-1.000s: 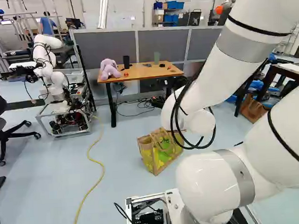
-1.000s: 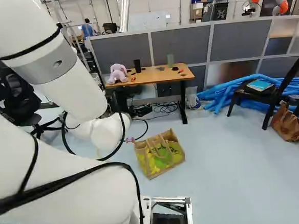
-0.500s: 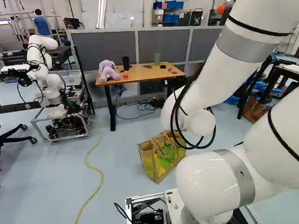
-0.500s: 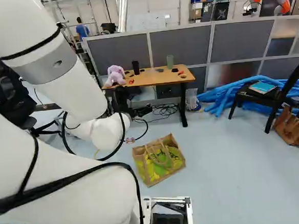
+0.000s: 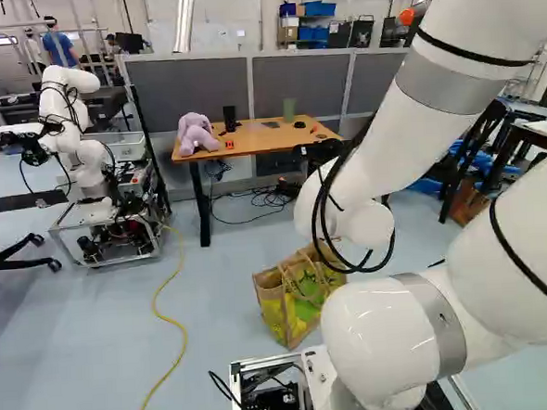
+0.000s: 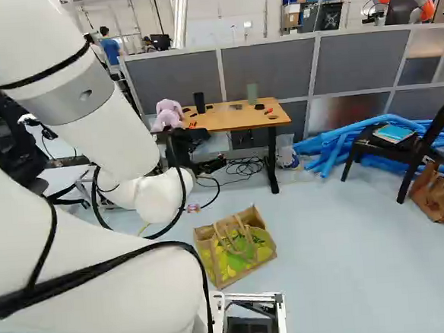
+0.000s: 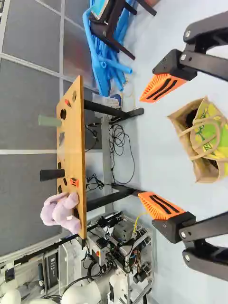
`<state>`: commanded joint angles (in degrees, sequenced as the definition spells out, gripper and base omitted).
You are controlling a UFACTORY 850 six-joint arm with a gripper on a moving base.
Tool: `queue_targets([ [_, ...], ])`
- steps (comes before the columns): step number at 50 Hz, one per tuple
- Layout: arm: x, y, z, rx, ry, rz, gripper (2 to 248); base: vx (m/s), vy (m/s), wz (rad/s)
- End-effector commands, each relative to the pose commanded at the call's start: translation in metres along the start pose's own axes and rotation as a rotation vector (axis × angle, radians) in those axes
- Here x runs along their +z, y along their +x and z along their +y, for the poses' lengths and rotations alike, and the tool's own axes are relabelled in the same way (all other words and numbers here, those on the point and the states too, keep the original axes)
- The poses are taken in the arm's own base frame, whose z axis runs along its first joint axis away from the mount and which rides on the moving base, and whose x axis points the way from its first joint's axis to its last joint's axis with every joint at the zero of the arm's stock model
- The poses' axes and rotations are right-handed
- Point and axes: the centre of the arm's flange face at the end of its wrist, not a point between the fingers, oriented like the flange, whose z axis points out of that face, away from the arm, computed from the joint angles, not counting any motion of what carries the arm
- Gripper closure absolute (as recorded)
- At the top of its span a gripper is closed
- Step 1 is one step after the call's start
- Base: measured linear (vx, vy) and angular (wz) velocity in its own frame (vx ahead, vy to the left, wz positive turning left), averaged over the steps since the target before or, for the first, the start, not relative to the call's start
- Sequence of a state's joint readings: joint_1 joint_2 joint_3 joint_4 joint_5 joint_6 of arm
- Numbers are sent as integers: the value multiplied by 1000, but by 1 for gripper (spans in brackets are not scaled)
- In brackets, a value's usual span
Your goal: Pick up the bag on the ground and place it on the table
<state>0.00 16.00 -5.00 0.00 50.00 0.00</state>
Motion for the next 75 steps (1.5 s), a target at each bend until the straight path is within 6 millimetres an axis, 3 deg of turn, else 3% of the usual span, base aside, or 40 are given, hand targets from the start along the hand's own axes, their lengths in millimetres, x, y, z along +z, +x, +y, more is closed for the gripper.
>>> queue_targets([
  [47, 10, 5, 0, 0, 0, -6, 3, 64, 0, -5],
  [75, 53, 9, 2, 30, -31, -201, 3, 0, 0, 0],
])
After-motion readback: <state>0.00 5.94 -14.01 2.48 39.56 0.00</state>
